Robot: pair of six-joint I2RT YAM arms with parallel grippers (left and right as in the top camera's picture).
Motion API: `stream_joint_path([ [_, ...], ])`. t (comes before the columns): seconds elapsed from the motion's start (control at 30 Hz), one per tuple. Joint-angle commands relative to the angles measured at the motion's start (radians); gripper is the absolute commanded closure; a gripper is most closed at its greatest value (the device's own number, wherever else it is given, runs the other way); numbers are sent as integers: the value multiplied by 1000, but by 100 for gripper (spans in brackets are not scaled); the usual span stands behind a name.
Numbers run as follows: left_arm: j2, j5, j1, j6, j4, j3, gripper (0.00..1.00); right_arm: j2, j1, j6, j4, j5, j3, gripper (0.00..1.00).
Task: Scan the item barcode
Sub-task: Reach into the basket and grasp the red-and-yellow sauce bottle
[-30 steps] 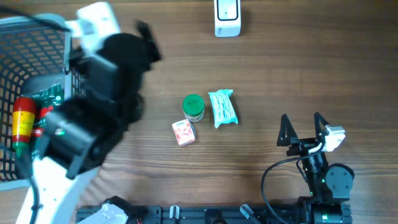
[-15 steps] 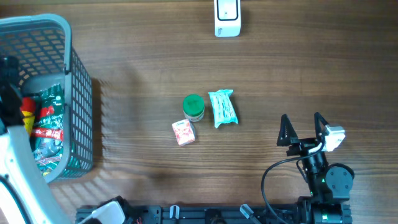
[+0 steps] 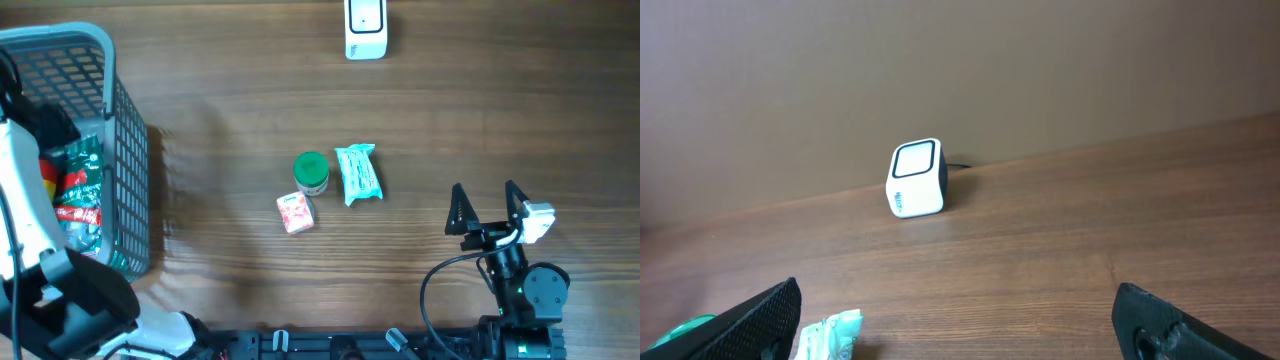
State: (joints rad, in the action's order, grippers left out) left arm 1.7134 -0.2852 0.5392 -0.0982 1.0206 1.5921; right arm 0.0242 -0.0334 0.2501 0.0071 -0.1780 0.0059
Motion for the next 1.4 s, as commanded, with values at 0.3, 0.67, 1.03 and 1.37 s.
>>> stream_joint_path([
  [0.3,60,119,227,-515,-302,-246,0,0,8,14,5,14,0,0],
  [0.67,253,245,236,-522,-399,-261,0,0,8,14,5,14,0,0],
  [1.03,278,378,236,-488,-434,-261,46,0,8,14,5,14,0,0],
  [1.37,142,382,232,-289,-439,-163,58,0,8,14,5,14,0,0],
])
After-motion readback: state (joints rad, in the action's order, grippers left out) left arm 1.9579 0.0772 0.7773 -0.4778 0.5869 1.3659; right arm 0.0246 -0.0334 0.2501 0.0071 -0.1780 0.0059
